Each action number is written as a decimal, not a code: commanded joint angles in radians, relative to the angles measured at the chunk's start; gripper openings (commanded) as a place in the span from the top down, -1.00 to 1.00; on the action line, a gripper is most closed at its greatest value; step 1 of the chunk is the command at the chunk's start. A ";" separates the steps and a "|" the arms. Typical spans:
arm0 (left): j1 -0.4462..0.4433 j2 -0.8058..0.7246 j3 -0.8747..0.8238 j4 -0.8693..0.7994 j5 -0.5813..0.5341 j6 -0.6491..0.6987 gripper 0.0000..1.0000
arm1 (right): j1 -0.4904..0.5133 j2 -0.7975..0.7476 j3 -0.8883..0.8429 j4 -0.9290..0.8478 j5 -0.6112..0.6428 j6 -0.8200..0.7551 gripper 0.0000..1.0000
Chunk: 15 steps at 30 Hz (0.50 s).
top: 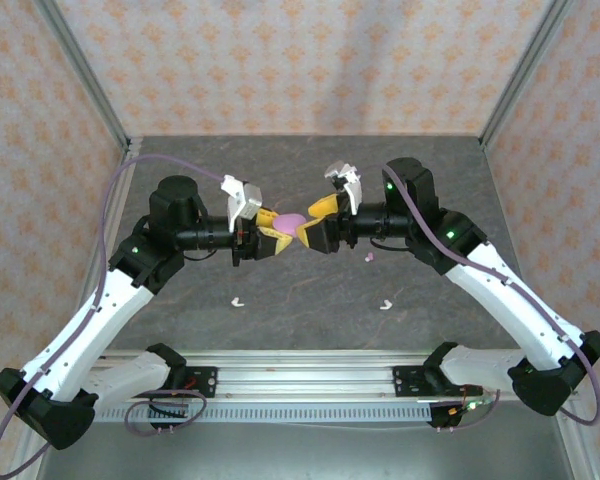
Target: Insert the wireless bluetooth earbuds into the charging case
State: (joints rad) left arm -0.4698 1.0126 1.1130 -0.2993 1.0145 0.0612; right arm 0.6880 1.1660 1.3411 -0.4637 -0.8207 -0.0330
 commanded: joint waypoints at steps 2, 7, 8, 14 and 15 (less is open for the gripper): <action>-0.013 -0.006 0.028 -0.003 0.016 0.002 0.67 | 0.002 0.001 0.022 0.036 0.114 0.010 -0.37; -0.015 -0.009 0.029 -0.005 0.016 0.002 0.67 | 0.002 0.003 0.030 0.031 0.172 0.025 -0.35; -0.016 -0.009 0.029 -0.006 0.016 0.003 0.67 | 0.002 0.002 0.030 0.034 0.180 0.029 -0.35; -0.023 -0.012 0.028 -0.008 0.015 0.001 0.68 | 0.002 -0.002 0.026 0.058 0.231 0.045 -0.35; -0.023 -0.014 0.028 -0.008 0.015 0.000 0.68 | 0.002 -0.002 0.027 0.061 0.236 0.048 -0.35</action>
State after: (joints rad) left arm -0.4698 1.0164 1.1130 -0.3038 0.9550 0.0574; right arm 0.6998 1.1656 1.3411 -0.4633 -0.7055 -0.0071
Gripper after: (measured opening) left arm 0.327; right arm 0.676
